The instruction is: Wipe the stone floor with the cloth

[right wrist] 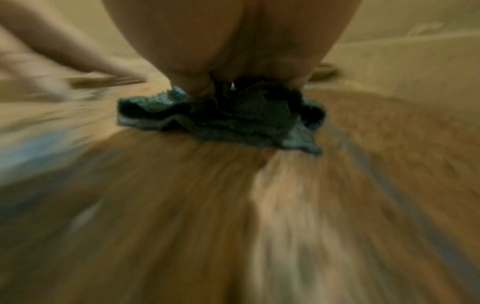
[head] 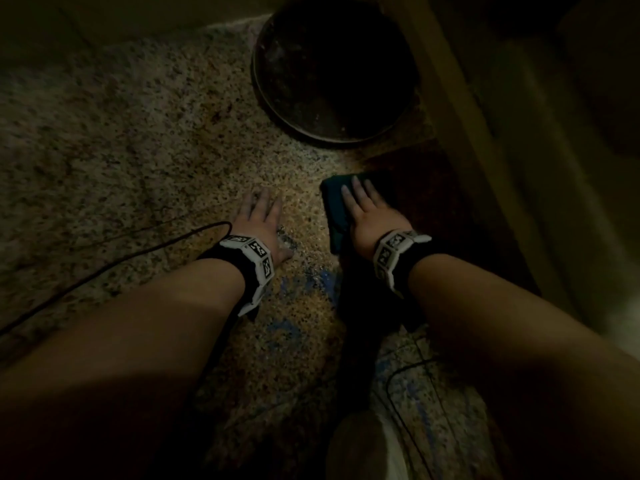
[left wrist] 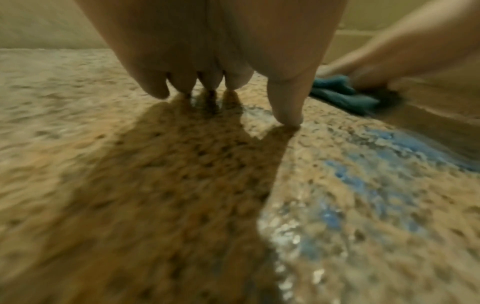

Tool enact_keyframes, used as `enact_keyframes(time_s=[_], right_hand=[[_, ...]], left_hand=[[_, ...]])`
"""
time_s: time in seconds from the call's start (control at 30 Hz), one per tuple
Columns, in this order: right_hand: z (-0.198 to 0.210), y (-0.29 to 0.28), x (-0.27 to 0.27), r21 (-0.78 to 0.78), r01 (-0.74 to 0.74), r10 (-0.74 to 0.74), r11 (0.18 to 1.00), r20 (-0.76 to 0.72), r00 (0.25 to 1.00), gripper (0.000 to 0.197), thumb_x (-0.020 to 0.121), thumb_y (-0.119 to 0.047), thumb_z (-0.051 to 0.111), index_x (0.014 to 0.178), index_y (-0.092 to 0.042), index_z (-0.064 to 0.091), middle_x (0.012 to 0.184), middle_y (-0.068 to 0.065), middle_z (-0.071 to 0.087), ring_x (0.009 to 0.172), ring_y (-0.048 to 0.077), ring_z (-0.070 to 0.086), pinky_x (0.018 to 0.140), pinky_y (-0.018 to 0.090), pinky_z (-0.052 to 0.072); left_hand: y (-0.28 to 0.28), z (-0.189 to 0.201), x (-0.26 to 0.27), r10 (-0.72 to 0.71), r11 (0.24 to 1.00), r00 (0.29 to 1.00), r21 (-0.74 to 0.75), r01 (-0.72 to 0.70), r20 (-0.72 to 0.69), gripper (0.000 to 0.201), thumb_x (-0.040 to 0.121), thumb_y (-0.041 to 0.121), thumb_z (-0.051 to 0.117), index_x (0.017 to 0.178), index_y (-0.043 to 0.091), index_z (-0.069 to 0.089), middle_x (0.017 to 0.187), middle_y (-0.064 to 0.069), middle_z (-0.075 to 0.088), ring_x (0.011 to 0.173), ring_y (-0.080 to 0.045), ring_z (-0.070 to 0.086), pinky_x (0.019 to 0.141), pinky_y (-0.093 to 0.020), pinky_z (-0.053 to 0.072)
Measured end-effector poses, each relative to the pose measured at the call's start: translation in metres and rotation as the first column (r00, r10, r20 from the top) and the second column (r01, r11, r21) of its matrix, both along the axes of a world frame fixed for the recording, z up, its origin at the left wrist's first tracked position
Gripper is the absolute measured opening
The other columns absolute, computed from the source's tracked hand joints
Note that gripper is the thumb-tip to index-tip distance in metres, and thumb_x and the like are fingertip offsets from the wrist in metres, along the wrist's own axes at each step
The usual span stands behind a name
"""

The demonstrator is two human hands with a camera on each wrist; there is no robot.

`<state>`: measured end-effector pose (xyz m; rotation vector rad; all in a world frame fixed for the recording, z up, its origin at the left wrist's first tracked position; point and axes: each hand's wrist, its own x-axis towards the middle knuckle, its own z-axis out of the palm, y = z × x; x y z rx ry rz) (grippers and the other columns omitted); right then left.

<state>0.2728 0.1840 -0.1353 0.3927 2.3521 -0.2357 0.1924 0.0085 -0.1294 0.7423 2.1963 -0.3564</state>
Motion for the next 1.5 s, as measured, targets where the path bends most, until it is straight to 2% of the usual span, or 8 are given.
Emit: enact_keyframes(time_s=[0.17, 0.33, 0.57, 0.73, 0.87, 1.07, 1.3, 1.5], right_hand=[[0.002, 0.017, -0.020, -0.013, 0.115, -0.116, 0.993, -0.018, 0.993, 0.066, 0.101, -0.019, 0.029, 0.151, -0.027, -0.013, 0.156, -0.004, -0.025, 0.146, 0.018, -0.016, 0.120, 0.037, 0.006], [0.002, 0.017, -0.002, 0.000, 0.102, -0.102, 0.995, -0.020, 0.995, 0.062, 0.103, -0.024, 0.026, 0.151, -0.024, -0.013, 0.156, -0.002, -0.025, 0.145, 0.018, -0.017, 0.119, 0.036, 0.003], [0.002, 0.025, 0.039, -0.057, 0.179, -0.178, 0.982, 0.016, 0.984, 0.071, 0.097, -0.058, 0.023, 0.151, -0.027, -0.012, 0.157, -0.004, -0.023, 0.145, 0.018, -0.018, 0.117, 0.038, -0.002], [-0.006, 0.034, 0.033, -0.018, 0.127, -0.128, 0.992, -0.018, 0.992, 0.064, 0.102, -0.043, 0.025, 0.152, -0.022, -0.011, 0.158, 0.001, -0.021, 0.146, 0.022, -0.016, 0.117, 0.036, 0.000], [-0.008, 0.052, 0.006, 0.017, 0.186, -0.185, 0.982, -0.054, 0.981, 0.061, 0.104, -0.034, 0.025, 0.152, -0.015, -0.008, 0.159, 0.007, -0.017, 0.146, 0.026, -0.012, 0.118, 0.039, 0.001], [-0.013, 0.069, -0.031, 0.068, 0.311, -0.309, 0.948, -0.043, 0.950, 0.068, 0.102, -0.040, 0.028, 0.152, -0.013, -0.011, 0.158, 0.010, -0.018, 0.146, 0.030, -0.012, 0.116, 0.046, -0.006], [-0.009, 0.062, 0.009, 0.094, 0.265, -0.263, 0.960, -0.038, 0.964, 0.063, 0.103, -0.029, 0.025, 0.151, -0.007, -0.010, 0.158, 0.014, -0.015, 0.146, 0.030, -0.011, 0.117, 0.043, -0.003], [-0.003, 0.060, 0.028, 0.026, 0.314, -0.314, 0.949, -0.008, 0.950, 0.075, 0.098, -0.054, 0.027, 0.151, -0.017, -0.011, 0.157, 0.005, -0.021, 0.145, 0.023, -0.018, 0.117, 0.039, -0.006]], left_hand=[[0.013, -0.004, 0.006, 0.037, 0.998, 0.999, 0.052, -0.036, -0.016, 0.091, 0.092, 0.060, 0.042, 0.149, 0.021, -0.017, 0.156, -0.007, -0.023, 0.144, -0.031, -0.015, 0.117, -0.043, 0.002], [0.040, 0.001, 0.005, -0.102, 0.987, 0.991, 0.116, 0.112, -0.091, 0.084, 0.095, 0.051, 0.042, 0.150, 0.020, -0.014, 0.156, -0.007, -0.022, 0.145, -0.030, -0.014, 0.117, -0.042, 0.000], [0.052, -0.006, -0.002, -0.089, 0.992, 0.994, 0.087, 0.094, -0.069, 0.088, 0.093, 0.056, 0.044, 0.150, 0.021, -0.014, 0.156, -0.004, -0.023, 0.145, -0.027, -0.013, 0.117, -0.040, 0.004], [0.049, -0.013, -0.002, -0.114, 0.991, 0.990, 0.055, 0.118, -0.080, 0.089, 0.092, 0.060, 0.041, 0.150, 0.022, -0.014, 0.156, -0.003, -0.024, 0.145, -0.027, -0.013, 0.117, -0.041, 0.005], [0.056, -0.013, -0.006, -0.113, 0.993, 0.992, 0.010, 0.114, -0.060, 0.095, 0.089, 0.064, 0.044, 0.150, 0.022, -0.015, 0.156, -0.003, -0.023, 0.145, -0.028, -0.012, 0.117, -0.042, 0.008], [0.055, -0.017, -0.006, -0.117, 0.993, 0.992, 0.013, 0.117, -0.051, 0.096, 0.089, 0.062, 0.046, 0.150, 0.021, -0.017, 0.156, -0.004, -0.023, 0.145, -0.030, -0.013, 0.117, -0.045, 0.009], [0.058, -0.020, -0.006, -0.080, 0.997, 0.996, -0.001, 0.080, -0.030, 0.099, 0.088, 0.062, 0.049, 0.149, 0.024, -0.019, 0.156, -0.004, -0.023, 0.145, -0.030, -0.014, 0.117, -0.049, 0.010], [0.057, -0.018, -0.005, -0.093, 0.996, 0.995, 0.008, 0.093, -0.047, 0.097, 0.089, 0.061, 0.047, 0.149, 0.023, -0.019, 0.156, -0.005, -0.024, 0.144, -0.030, -0.015, 0.118, -0.047, 0.008]])
